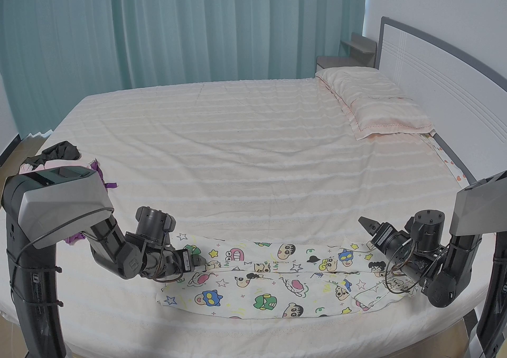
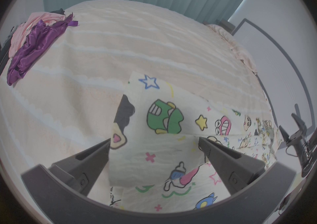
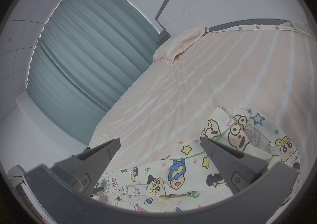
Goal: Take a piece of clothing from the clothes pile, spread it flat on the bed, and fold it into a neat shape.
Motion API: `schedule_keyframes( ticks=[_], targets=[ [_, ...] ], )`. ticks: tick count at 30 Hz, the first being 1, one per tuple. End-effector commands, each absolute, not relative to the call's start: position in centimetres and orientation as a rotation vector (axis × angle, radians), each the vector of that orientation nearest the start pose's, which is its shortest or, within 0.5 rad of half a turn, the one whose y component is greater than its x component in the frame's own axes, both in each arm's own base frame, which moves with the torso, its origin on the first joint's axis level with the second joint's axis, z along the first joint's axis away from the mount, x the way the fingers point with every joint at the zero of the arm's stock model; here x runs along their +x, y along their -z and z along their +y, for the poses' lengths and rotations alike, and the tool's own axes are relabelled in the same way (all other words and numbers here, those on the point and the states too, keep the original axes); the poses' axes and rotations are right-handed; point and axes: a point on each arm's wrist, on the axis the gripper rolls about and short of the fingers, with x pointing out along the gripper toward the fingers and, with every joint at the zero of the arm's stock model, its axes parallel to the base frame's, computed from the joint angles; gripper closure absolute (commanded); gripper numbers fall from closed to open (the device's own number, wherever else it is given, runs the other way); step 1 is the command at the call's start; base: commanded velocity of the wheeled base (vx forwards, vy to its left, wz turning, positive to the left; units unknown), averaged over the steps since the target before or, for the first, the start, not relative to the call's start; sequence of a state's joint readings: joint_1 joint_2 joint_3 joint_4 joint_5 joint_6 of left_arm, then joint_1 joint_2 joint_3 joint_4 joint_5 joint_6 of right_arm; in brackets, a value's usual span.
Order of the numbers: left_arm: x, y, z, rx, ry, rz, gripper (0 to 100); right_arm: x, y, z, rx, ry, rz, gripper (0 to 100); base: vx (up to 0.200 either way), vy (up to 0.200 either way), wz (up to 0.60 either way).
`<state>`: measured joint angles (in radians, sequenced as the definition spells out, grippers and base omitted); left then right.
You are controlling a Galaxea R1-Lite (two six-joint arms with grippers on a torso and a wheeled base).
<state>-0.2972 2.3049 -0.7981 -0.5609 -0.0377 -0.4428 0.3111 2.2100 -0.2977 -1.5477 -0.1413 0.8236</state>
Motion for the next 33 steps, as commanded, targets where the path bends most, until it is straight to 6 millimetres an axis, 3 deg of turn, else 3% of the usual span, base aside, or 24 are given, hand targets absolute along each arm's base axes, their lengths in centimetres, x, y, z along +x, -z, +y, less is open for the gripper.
schedule_keyframes(
  ticks=[1,7,8,19,29,33],
  targets=[
    [33.1,3.6,-10.4,-0.269,0.093,1.012,0,27.4,-1.4,8.5,0.731,-0.012,0.403,0,0.0,0.0,0.0],
    [32.7,3.9,-10.5,-0.208,0.076,1.015,0,27.5,-1.5,8.5,0.733,-0.016,0.394,0,0.0,0.0,0.0],
    [32.7,4.0,-10.5,-0.202,0.072,1.015,100,27.5,-1.5,8.5,0.733,-0.016,0.394,0,0.0,0.0,0.0],
    [33.0,3.1,-10.1,-0.216,0.049,0.986,100,27.5,-1.5,8.5,0.734,-0.015,0.392,0,0.0,0.0,0.0],
    [32.8,1.3,-7.5,-0.257,-0.01,0.948,100,27.5,-1.6,8.5,0.735,-0.016,0.391,0,0.0,0.0,0.0],
    [32.6,-0.6,-5.8,-0.286,-0.038,0.933,100,27.5,-1.6,8.5,0.735,-0.016,0.391,0,0.0,0.0,0.0]
  ],
)
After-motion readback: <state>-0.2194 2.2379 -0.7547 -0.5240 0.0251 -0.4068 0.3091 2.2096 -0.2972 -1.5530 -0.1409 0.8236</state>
